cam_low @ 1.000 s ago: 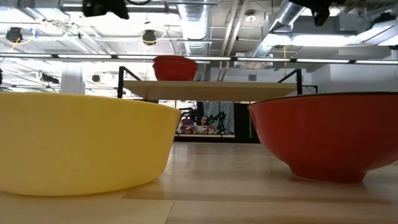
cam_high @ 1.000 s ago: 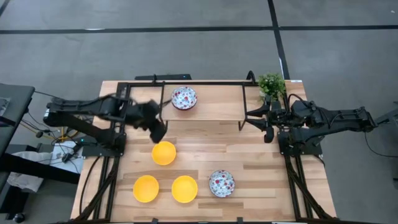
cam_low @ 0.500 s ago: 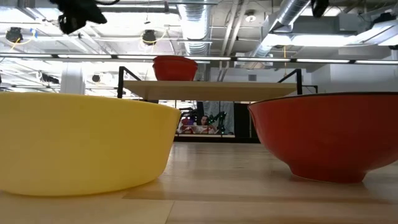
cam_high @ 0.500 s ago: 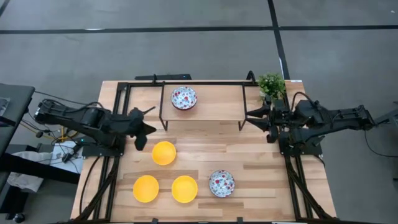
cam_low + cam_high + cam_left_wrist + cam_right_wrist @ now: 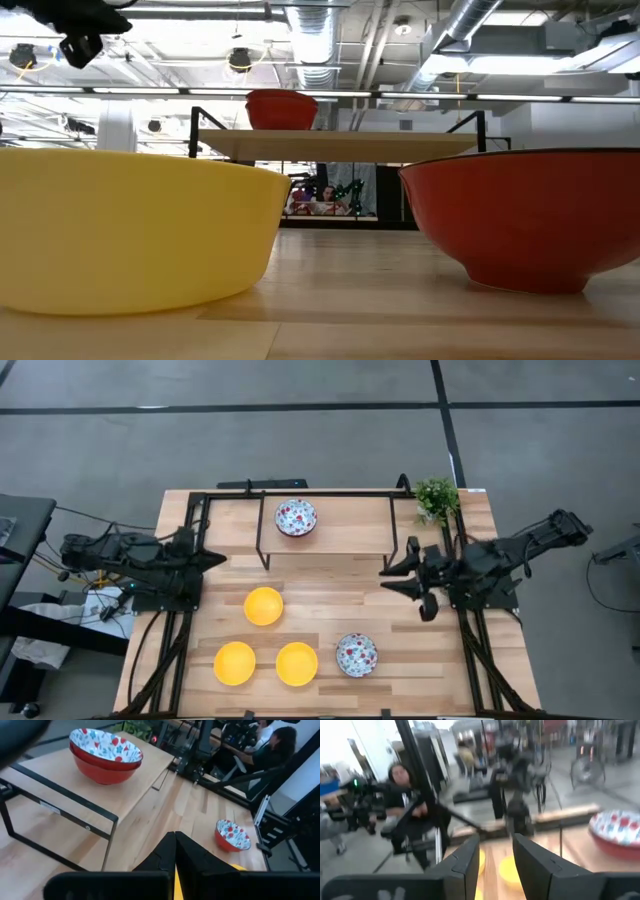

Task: Pick & Place Mini bowls
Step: Stack the white patterned bowl on the white patterned bowl on the shelf

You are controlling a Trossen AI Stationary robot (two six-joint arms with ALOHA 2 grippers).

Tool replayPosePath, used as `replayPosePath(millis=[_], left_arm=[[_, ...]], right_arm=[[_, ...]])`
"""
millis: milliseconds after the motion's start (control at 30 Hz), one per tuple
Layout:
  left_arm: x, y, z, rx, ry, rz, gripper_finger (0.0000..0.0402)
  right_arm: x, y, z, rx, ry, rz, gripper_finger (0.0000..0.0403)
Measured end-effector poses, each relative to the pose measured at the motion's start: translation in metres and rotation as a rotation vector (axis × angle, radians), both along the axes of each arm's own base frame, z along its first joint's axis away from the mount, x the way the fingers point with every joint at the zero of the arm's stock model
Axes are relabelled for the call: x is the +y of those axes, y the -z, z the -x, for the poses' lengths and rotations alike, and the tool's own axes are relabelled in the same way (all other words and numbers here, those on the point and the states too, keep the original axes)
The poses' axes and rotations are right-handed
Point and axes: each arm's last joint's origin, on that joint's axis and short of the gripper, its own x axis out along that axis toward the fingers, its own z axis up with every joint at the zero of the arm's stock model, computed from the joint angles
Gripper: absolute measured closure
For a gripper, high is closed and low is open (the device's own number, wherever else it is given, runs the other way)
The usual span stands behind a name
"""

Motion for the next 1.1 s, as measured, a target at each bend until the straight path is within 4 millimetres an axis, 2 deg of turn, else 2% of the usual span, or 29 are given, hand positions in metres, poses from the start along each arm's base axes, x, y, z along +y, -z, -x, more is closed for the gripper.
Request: replayPosePath(millis=[167, 333, 567, 700, 867, 1100], left_arm=[[0.001, 0.007, 0.003, -0.001, 0.016, -0.05, 0.0396], [0.001, 0.008, 0.003, 0.005, 0.023, -0.073, 0.0396], [0.001, 0.008, 0.003, 0.005, 0.024, -0.073, 0.0396], [0.001, 0.008, 0.003, 0.005, 0.024, -0.073, 0.0396], [0.001, 0.008, 0.003, 0.005, 0.024, -0.073, 0.0396], [0.001, 0.008, 0.003, 0.006, 0.024, -0.073, 0.0394]], right_arm=[[0.014, -0.01, -0.014, 0.245, 0.027, -0.082, 0.0304], [0.026, -0.006, -0.028, 0.485, 0.088, -0.19, 0.0308], [0.042, 0.022, -0.042, 0.813, 0.127, -0.389, 0.0308], [0.047, 0.041, -0.048, 0.962, 0.188, -0.438, 0.0308], [0.05, 0.058, -0.052, 1.07, 0.306, -0.47, 0.0308], [0.058, 0.074, -0.064, 1.147, 0.3, -0.486, 0.0276]])
